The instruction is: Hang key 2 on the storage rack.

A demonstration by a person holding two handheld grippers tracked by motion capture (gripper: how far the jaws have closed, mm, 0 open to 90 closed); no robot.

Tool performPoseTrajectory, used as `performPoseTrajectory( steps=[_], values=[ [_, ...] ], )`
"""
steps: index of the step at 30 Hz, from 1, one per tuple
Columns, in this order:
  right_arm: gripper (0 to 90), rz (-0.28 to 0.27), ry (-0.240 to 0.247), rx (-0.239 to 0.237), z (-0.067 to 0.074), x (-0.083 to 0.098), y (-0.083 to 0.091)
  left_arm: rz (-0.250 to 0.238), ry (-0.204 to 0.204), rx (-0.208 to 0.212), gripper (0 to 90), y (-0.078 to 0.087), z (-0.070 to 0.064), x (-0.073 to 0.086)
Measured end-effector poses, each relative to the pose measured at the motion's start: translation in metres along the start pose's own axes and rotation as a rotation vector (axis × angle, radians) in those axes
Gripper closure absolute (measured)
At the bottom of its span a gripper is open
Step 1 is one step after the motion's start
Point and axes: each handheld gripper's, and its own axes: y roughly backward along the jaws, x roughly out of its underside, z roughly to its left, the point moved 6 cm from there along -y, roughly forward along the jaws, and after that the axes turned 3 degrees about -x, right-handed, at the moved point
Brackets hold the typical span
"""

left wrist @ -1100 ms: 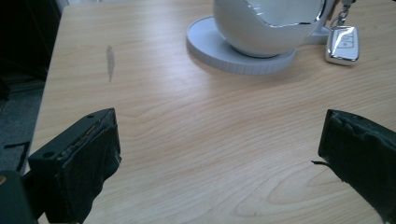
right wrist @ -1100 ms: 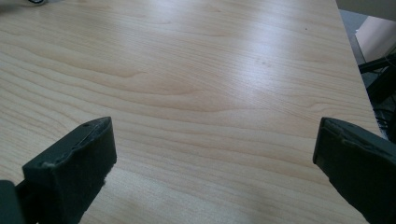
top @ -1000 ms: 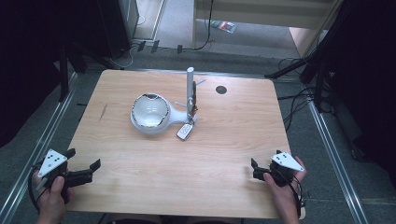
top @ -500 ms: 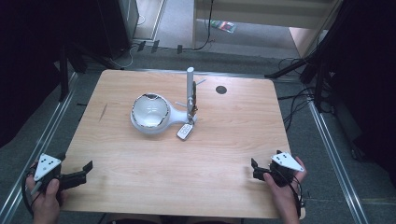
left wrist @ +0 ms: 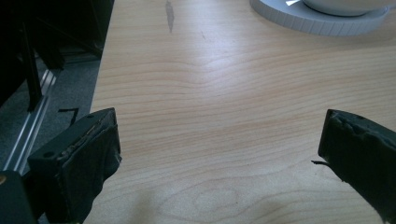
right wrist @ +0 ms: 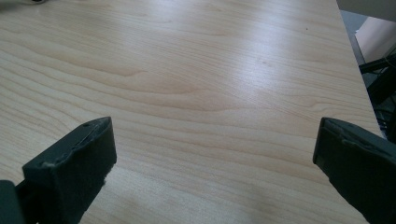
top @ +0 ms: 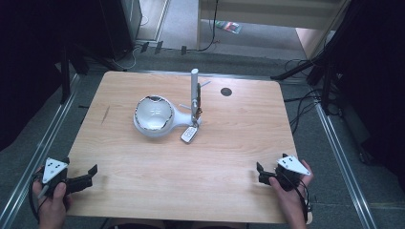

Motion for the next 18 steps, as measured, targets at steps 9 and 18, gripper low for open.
performPoseTrajectory(
  steps=[9, 18],
  values=[
    [0.0, 0.006, -0.003, 0.01, -0.0001, 0.0004, -0.0003, 0.065, 0.009, -0.018, 0.0, -0.007, 0.0014, 0.0008],
    [0.0, 0.008, 0.002, 0.011, -0.0001, 0.0005, -0.0006, 0.072, -0.004, -0.014, 0.0, -0.0074, -0.0002, 0.001]
  ],
)
